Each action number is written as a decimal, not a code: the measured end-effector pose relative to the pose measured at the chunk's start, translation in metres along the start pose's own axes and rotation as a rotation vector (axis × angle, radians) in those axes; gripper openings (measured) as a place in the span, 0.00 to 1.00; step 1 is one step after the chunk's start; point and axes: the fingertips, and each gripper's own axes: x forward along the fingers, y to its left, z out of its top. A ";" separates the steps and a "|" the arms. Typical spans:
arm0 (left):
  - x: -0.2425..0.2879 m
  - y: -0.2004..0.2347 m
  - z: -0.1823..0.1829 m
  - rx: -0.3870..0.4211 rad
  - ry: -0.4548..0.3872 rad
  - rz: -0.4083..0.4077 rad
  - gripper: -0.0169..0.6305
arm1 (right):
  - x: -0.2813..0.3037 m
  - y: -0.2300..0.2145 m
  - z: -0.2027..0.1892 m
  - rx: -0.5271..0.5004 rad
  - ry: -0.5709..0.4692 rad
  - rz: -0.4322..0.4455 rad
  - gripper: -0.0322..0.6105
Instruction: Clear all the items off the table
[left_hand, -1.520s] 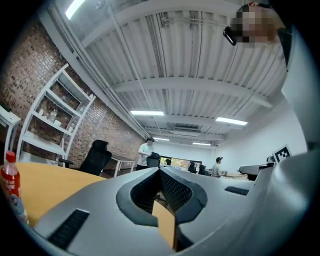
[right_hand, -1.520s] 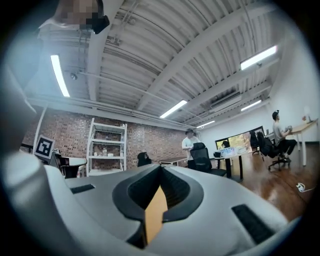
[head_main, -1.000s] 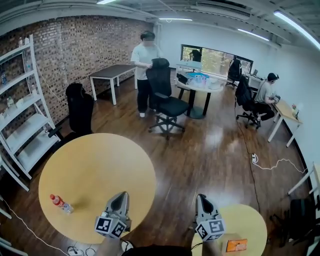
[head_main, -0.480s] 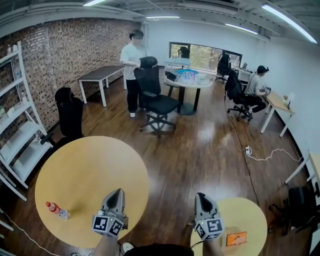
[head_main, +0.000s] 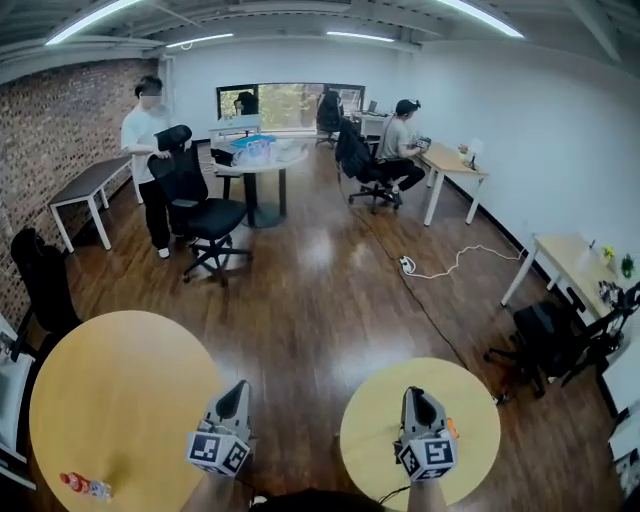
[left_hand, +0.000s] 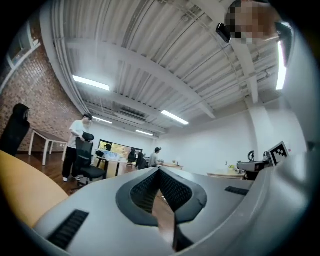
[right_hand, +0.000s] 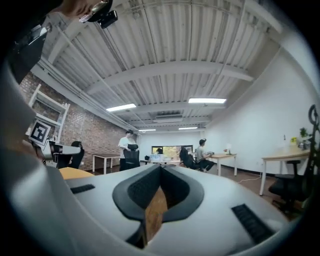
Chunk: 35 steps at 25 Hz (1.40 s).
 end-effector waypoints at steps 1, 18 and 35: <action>0.008 -0.006 -0.002 -0.011 0.004 -0.034 0.03 | -0.010 -0.007 0.001 -0.002 -0.002 -0.038 0.06; 0.072 -0.141 -0.041 -0.201 0.046 -0.551 0.03 | -0.180 -0.061 0.001 -0.072 0.086 -0.519 0.06; 0.096 -0.308 -0.077 -0.160 0.147 -0.872 0.03 | -0.260 -0.122 0.013 -0.043 0.035 -0.694 0.06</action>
